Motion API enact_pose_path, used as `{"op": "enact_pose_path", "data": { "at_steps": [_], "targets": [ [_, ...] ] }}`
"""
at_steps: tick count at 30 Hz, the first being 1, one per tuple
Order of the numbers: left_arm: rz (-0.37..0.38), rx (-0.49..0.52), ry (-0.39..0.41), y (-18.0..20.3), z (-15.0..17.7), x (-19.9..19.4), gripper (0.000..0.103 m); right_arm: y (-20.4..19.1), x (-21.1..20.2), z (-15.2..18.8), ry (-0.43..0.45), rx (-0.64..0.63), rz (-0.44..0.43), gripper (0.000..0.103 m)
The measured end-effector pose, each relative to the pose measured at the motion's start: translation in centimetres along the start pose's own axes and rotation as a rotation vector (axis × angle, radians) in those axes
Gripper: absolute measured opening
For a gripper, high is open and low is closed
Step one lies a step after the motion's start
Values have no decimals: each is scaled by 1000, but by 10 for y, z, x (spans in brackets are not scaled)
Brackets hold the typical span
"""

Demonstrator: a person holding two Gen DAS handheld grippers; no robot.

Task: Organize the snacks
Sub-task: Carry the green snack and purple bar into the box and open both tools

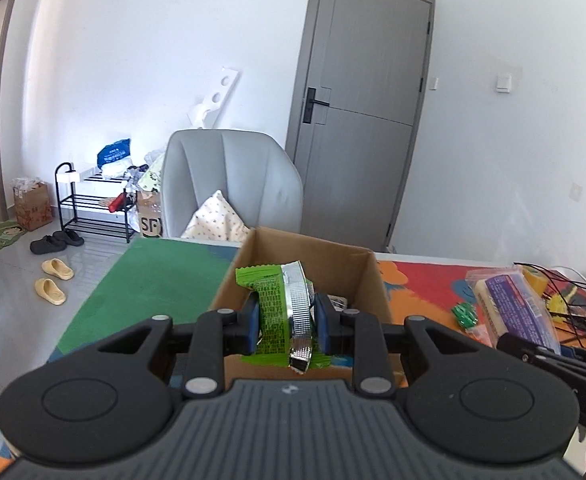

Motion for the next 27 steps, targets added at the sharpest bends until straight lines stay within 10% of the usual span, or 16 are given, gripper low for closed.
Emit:
{"op": "enact_pose_path", "data": {
  "at_steps": [27],
  "targets": [
    [-18,19,-76,-22,-26,91,27,-57,72,-29,-61,-40,-97,31]
  ]
}}
Point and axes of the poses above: each gripper's, at about its wrist camera, not at the fingertips, and x roughly the way its jaws point, y to its right, z to its underside, the point moved 7 cm from there along x, roughly the way its jaws point, and after that the axes turned 1 degree about -z, right-handed, at the moved point
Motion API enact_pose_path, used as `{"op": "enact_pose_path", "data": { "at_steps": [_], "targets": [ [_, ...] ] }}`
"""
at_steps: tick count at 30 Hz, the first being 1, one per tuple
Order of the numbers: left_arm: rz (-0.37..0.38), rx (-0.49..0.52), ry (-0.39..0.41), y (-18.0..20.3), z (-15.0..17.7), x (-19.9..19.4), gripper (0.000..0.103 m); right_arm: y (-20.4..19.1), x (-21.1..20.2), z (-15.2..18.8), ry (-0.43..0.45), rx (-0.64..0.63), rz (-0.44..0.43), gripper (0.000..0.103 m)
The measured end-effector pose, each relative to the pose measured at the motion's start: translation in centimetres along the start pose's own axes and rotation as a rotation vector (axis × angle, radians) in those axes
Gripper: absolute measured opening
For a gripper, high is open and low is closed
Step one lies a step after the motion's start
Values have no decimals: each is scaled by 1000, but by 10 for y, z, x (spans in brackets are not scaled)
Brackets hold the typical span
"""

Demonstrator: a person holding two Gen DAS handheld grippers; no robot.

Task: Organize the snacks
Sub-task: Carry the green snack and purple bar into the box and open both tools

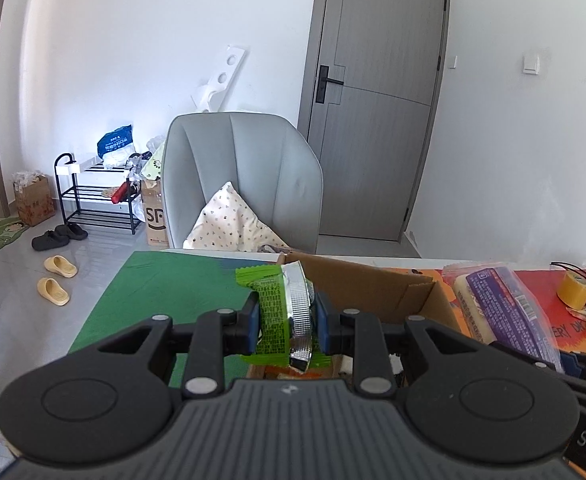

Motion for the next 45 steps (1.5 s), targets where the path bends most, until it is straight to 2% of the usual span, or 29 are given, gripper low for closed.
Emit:
{"op": "enact_pose_path", "data": {
  "at_steps": [5,9,10,18,27,29,30,34,39,42,45],
  "targets": [
    [29,1,-16,3,-6,16,27,-2,13,-4,-12,6,-4,31],
    [45,-12,-12,2,-8,20,38,-2,21,-5,-22,12,-4,31],
    [43,-20,-14,1,-8,19,42,-3,23,-5,-25,9,-5,31],
    [18,-64,-2,-25,-6,1,46,-15,29,-6,-27,-10,-28,31],
    [-41,-91,16,-55,-9,-13,66,-36,41,-16,-16,-26,-84,32],
    [-52,-95,17,-59,-8,-16,70,-41,43,-18,-9,-27,-132,34],
    [-53,-97,17,-60,-7,-17,72,-43,43,-18,-5,-32,-146,39],
    [-69,-105,15,-64,-4,-20,81,-41,41,-17,-20,-19,-131,41],
    [-77,-105,10,-61,1,-23,87,-28,26,-16,-19,19,-112,42],
    [-75,-95,8,-54,4,-26,92,-19,15,-12,-18,40,-103,47],
    [-67,-83,1,-46,8,-29,94,-13,6,-6,-30,44,-94,47]
  ]
}}
Point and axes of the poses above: each gripper's, at about its wrist camera, not at the fingertips, and x roughly the way its jaws point, y to its right, z to its underside, the point moved 7 cm from there along x, roughly the way its jaws point, and after that the axes turned 1 degree about -z, right-handed, at the moved point
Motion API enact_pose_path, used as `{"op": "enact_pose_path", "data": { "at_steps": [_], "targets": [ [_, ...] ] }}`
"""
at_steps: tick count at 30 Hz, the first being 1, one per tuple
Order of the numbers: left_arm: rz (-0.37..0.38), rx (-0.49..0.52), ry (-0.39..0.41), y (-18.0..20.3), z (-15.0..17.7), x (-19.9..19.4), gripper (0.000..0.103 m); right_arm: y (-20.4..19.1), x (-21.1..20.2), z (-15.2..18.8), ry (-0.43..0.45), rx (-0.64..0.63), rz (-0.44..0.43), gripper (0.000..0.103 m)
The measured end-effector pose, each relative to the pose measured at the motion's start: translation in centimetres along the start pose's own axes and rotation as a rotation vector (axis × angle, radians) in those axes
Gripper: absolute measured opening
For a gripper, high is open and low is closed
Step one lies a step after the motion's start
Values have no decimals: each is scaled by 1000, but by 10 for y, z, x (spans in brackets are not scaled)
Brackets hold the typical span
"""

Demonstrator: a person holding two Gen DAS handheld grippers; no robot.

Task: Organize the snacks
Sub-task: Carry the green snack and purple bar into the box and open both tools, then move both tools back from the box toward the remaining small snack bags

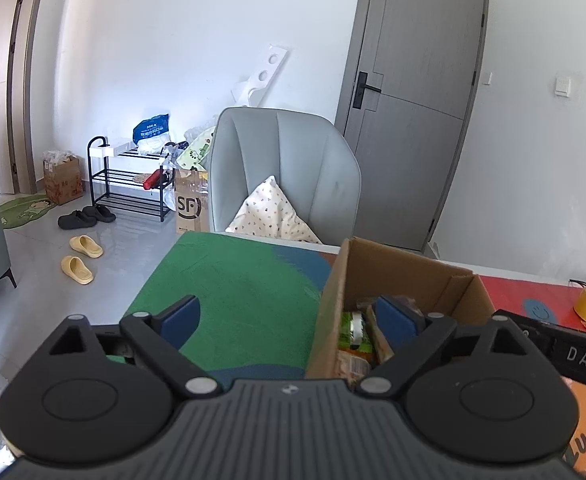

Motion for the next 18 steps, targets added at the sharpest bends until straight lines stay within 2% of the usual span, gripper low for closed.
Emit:
{"op": "enact_pose_path", "data": {
  "at_steps": [2,6,11,13,18],
  "targets": [
    [12,10,-5,5,4,-3,95,3,-6,4,-8,7,2,48],
    [14,29,-7,13,11,-12,96,11,-20,8,0,27,16,60],
    [16,32,10,18,14,-27,99,20,-40,13,15,50,28,68],
    [23,28,18,21,14,-34,103,23,-48,15,23,57,34,74],
    [55,37,9,33,20,-48,103,32,-68,21,32,65,49,85]
  ]
}}
Point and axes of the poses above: each gripper's, at about its wrist camera, not at the fingertips, and x roughly the way its jaws point, y to its right, z to its underside, the point moved 7 cm from there along x, roughly the way its jaws point, and after that the axes turned 1 degree about -z, right-handed, at the moved point
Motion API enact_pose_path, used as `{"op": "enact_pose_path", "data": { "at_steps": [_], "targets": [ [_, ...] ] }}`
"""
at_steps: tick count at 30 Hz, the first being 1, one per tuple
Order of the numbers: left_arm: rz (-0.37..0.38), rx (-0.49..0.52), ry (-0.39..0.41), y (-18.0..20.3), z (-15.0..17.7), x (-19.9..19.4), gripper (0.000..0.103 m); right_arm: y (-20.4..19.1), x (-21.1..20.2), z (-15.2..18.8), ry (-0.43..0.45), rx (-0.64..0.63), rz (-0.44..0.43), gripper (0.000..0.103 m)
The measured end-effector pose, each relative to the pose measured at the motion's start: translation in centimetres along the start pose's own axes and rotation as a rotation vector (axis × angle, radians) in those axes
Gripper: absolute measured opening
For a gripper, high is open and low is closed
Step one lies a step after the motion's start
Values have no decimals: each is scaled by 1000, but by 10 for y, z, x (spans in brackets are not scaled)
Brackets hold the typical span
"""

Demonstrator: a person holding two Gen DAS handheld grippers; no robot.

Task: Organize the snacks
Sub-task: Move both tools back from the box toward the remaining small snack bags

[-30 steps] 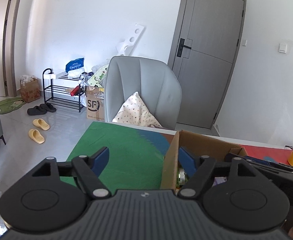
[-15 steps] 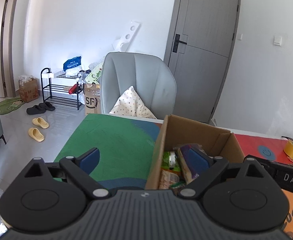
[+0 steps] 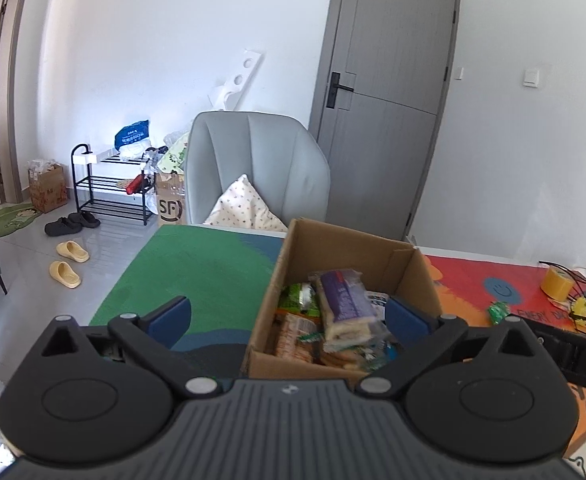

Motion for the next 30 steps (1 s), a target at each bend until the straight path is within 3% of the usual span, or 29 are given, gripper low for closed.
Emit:
{"op": "enact_pose_path", "data": {
  "at_steps": [4,9,30],
  "targets": [
    [29,21,2,16,3,-10,103,10,-16,2,20,4,13,97],
    [60,28,4,33,8,-20,103,28,-34,1,44,39,40,103],
    [142,93,-13,112,35,-33,103,105,-71,12,94,184,67,103]
  ]
}}
Point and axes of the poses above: each gripper's, at about its wrist camera, not at the fingertips, and x roughly the way its jaws point, y to its right, z to its underside, the point moved 7 cm from there along x, roughly the way its jaws point, and after that the axes turned 1 degree about -z, right-handed, at the moved point
